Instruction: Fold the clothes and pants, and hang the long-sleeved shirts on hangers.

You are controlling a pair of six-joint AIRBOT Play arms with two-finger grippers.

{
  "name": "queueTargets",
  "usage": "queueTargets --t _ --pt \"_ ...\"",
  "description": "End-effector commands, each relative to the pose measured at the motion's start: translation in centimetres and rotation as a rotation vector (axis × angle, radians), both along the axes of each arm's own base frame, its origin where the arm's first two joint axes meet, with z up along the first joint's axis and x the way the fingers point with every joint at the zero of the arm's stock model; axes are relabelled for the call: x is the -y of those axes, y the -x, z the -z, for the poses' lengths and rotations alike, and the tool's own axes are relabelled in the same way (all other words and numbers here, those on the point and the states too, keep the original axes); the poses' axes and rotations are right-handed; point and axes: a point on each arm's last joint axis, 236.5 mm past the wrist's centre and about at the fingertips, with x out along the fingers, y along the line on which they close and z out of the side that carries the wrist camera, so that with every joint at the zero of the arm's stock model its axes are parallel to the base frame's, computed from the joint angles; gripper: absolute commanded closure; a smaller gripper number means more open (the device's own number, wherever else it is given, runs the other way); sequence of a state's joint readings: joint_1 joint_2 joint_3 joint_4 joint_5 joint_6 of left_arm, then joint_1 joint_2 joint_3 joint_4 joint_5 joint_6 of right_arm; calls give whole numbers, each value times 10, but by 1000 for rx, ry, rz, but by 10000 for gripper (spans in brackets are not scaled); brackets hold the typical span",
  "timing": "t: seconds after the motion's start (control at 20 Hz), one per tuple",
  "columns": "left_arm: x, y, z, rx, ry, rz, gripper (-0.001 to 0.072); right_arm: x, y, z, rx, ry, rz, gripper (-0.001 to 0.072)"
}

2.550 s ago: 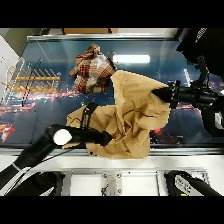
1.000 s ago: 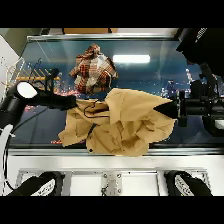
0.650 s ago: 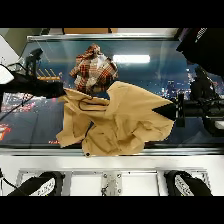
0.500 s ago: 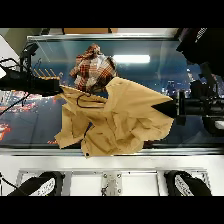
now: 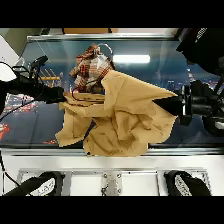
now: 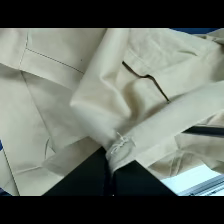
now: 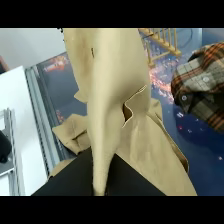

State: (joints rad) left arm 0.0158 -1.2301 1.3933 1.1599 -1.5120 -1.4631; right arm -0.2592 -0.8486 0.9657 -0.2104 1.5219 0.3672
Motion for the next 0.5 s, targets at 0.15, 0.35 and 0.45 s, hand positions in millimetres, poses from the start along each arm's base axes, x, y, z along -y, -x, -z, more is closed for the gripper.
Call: queueTargets --t 0.15,0.35,0.45 --pt "0 -13 -28 16 -10 38 693 13 1 41 -44 182 18 704" --pt "-1 -14 -35 0 -15 60 693 18 -1 50 -67 216 35 704" --pt "-1 -22 -45 46 -14 51 693 16 11 59 -101 252 -12 704"
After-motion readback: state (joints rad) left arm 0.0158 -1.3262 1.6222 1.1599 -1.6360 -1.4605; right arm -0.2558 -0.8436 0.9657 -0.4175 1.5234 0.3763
